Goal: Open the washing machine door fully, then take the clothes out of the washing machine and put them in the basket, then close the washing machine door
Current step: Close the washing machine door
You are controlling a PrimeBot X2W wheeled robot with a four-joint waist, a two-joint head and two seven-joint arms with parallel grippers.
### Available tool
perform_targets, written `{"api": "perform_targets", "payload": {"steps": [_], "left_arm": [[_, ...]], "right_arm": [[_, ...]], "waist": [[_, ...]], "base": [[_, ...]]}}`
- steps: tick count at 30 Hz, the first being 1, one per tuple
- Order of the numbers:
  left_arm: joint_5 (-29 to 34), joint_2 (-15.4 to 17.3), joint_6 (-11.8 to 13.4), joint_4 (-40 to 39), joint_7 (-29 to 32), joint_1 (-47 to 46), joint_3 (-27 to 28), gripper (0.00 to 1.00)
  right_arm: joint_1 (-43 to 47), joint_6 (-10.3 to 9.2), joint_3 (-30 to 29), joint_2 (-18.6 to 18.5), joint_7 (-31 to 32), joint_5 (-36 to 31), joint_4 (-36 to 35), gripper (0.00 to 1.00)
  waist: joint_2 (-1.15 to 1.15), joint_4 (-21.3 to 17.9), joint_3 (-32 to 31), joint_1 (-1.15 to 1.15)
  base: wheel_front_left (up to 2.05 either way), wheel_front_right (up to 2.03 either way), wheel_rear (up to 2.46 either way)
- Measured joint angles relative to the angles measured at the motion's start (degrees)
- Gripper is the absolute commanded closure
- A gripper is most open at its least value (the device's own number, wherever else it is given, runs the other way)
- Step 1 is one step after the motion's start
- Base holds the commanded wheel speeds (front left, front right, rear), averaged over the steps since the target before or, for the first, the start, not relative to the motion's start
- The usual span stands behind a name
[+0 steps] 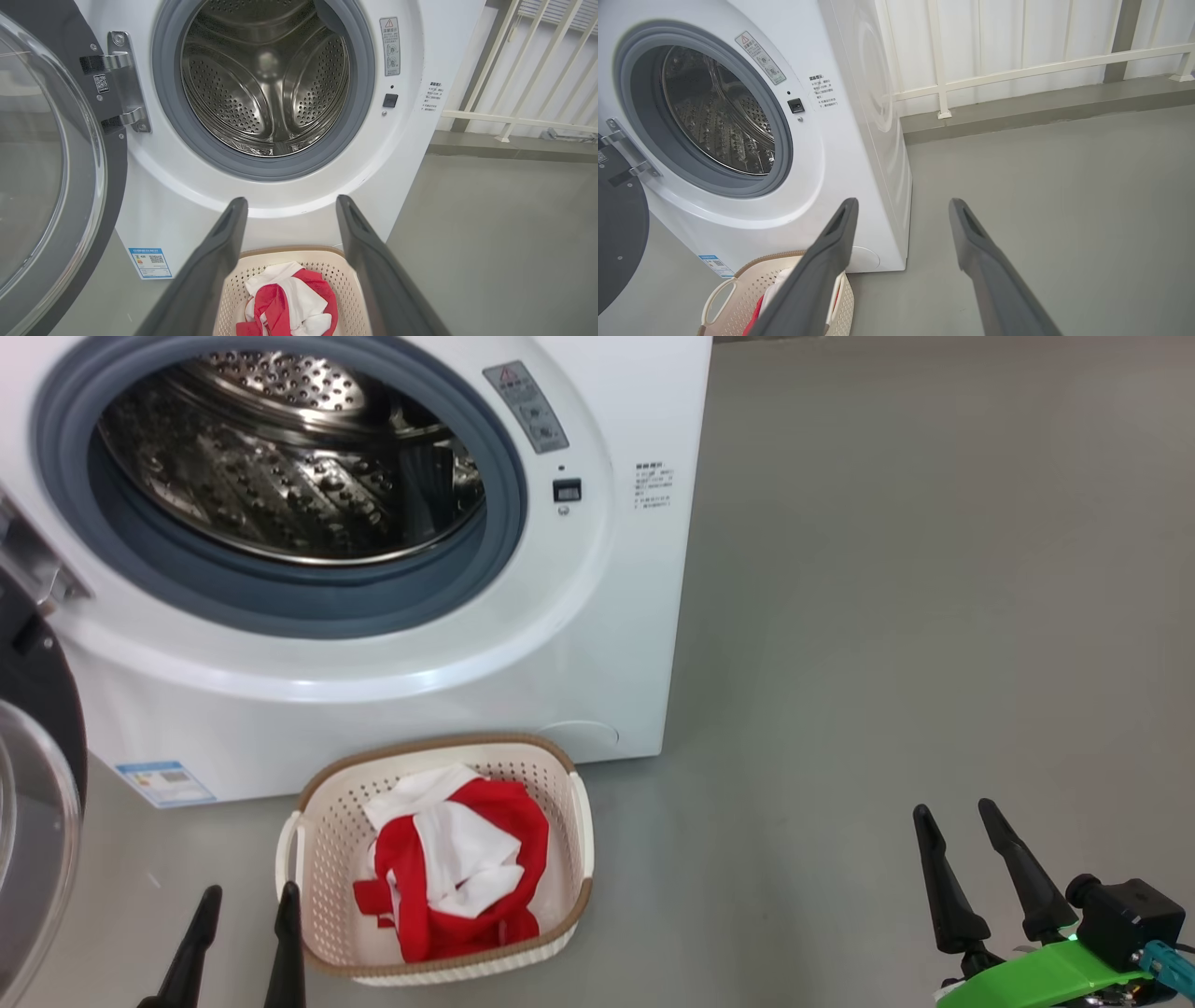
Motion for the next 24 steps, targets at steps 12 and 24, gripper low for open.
{"api": "perform_targets", "payload": {"steps": [12,24], "left_arm": [[-0.31,-0.01,0.00,0.11,0.00,-0.91,-0.03,0.00],[-1.18,-0.12,0.00,2.09,0.01,-1.55,0.70,0.00]], "right_arm": [[-0.13,0.00,-0.11,0.01,0.00,-0.01,-0.03,0.00],[-0.79,0.00,1.19,-0.04,0.00,-0.03,0.14,0.00]], "waist": [[0.00,0.50,1.10,0.00],[0.00,3.17,1.11,0.00]], "base": [[-0.31,0.31,0.00],[0.00,0.00,0.00]]}}
